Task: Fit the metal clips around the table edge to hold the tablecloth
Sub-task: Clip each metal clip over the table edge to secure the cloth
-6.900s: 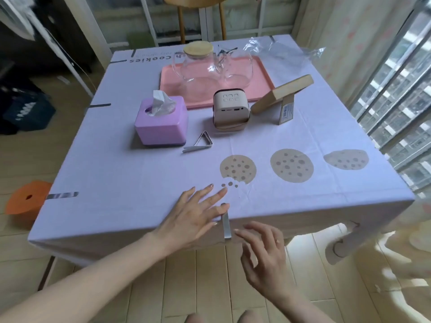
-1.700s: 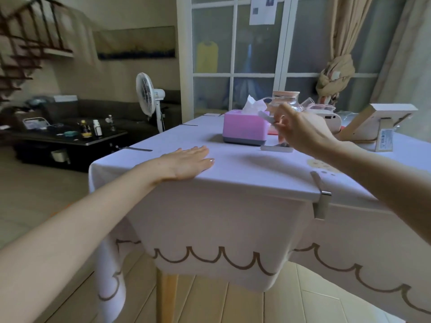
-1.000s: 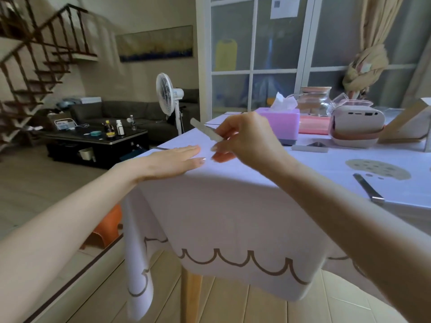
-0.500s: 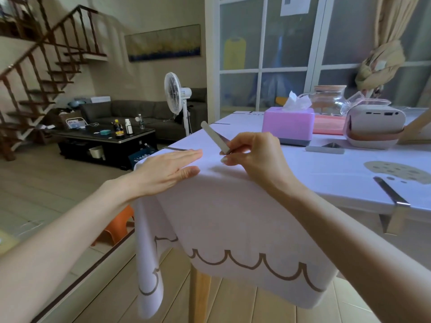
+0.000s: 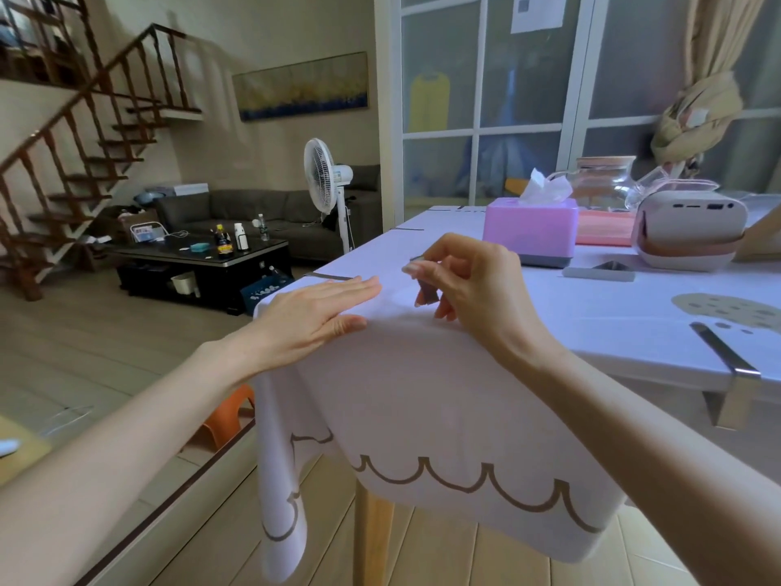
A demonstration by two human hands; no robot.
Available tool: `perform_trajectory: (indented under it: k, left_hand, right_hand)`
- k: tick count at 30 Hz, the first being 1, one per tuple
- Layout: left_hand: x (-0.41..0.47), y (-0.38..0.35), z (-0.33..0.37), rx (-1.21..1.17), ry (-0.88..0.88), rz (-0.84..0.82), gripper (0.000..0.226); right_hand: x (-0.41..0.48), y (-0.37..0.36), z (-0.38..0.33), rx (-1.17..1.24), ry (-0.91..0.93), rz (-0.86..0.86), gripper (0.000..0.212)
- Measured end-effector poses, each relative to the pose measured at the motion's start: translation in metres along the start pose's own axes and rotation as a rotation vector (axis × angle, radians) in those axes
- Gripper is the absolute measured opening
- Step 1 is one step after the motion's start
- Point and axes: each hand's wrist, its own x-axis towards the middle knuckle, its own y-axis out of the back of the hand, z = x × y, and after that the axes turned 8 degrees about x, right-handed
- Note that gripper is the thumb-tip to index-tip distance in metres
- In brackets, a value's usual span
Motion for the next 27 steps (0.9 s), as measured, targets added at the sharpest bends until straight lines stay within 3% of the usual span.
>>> perform_trajectory:
  k: [3,5,11,16,20,24,27]
  left_hand:
    - [-0.012,-0.009,0.002,-0.040,-0.062,0.265,0.061]
    - [-0.015,-0.013,0.000,-0.080,-0.062,0.334,0.054]
    - [-0.015,-0.009,-0.002,-0.279,-0.025,0.334,0.047]
    - [-0.016,-0.005,-0.003,-0.285,-0.019,0.349,0.036]
    - [-0.022,-0.008,0.005,-0.195,-0.004,0.435,0.014]
    - [-0.024,-0.012,0.005,-0.193,0.083,0.502,0.037]
    - [-0.027,-0.008,0.007,-0.352,0.172,0.480,0.051]
  right_hand:
    - [0.000,-0.001,0.001,-0.023,0.003,-0.020,0.010]
    - [0.001,-0.001,0.000,-0.004,-0.003,-0.050,0.006]
    - [-0.005,-0.012,-0.006,0.163,-0.067,-0.050,0.007]
    - [-0.021,-0.041,-0.003,0.089,-0.038,0.033,0.007]
    - [-0.038,-0.062,-0.001,0.278,-0.046,0.076,0.004]
    - [-0.054,-0.081,0.007,0.358,-0.068,0.049,0.023]
    - [-0.059,-0.088,0.015,0.370,-0.039,0.068,0.028]
